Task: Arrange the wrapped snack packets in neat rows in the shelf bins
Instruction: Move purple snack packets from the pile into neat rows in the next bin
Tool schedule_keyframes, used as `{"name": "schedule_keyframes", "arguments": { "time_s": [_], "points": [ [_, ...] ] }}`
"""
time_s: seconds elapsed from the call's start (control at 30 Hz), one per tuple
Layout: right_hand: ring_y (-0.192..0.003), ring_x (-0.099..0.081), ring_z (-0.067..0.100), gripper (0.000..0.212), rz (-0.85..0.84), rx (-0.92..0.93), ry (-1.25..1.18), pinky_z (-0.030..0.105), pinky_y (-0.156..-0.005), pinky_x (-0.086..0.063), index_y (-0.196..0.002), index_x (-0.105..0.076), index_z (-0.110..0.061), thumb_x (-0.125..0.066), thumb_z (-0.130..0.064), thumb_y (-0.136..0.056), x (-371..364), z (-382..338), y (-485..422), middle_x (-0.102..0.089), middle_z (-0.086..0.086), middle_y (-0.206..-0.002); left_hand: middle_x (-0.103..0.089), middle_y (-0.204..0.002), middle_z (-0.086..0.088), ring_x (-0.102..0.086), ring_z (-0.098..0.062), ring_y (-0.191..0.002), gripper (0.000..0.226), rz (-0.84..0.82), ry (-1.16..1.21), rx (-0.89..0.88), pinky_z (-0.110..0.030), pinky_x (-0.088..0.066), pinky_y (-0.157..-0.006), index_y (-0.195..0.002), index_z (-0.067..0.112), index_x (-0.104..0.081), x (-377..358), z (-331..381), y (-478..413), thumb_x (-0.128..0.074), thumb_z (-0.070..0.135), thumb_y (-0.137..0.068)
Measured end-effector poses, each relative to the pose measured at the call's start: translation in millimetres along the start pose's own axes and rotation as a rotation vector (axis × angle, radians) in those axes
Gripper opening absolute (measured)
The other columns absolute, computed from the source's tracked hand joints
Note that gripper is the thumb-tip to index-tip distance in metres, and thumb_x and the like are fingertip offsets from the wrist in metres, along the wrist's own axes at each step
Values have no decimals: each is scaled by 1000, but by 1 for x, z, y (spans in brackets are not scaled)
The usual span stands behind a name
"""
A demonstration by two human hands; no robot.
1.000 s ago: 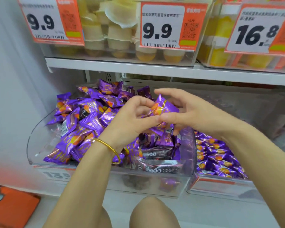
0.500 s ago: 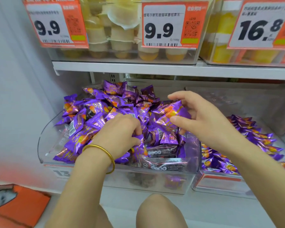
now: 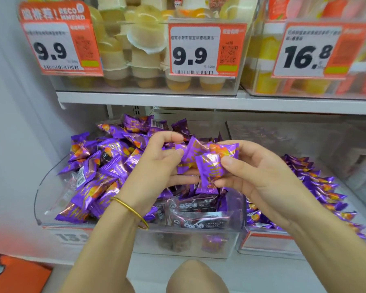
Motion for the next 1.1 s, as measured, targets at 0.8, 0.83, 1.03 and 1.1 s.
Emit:
{"name": "schedule_keyframes", "arguments": {
  "time_s": [0.8, 0.83, 1.03, 1.1],
  "points": [
    [-67, -65, 12, 28, 350, 223, 120, 22, -55, -51, -109, -55, -21, -59, -4, -88, 21, 2, 9, -63, 4, -101, -65, -94, -3, -65, -18, -84, 24, -182, 14, -92, -37, -57, -82, -98, 17, -51, -50, -13, -6, -68, 19, -81],
    [-64, -64, 13, 30, 344, 236, 105, 23, -55, -52, -110, -53, -20, -60, -2, -87, 19, 2, 9, -63, 4, -101, -67, -92, 0, -65, -17, -83, 32, -187, -71, -126, -36, -56, -82, -99, 20, -50, -49, -15, -6, -70, 19, -74],
    [-69, -60, 9, 47, 167, 191, 488, 23, -62, -52, -116, -54, -37, -70, -12, -80, 43, -10, 12, -59, -12, -111, -64, -95, -5, -64, -24, -77, 35, -247, -193, -200, -43, -56, -79, -98, 25, -46, -55, -16, -8, -65, 0, -82],
    [-93, -56, -1, 59, 71, 245, 743, 23, -81, -51, -121, -53, -45, -77, -18, -75, 60, -24, 15, -50, -22, -121, -59, -101, -14, -59, -38, -79, 33, -289, -294, -232, -58, -50, -84, -94, 36, -49, -64, -12, -7, -68, 16, -76]
  ]
}}
Point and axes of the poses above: each hand's wrist, its own y-axis away from the middle knuckle, its own x-axis out of the back of the hand, z = x × y, the point moved 2 cm from there along -y, towards the middle knuckle
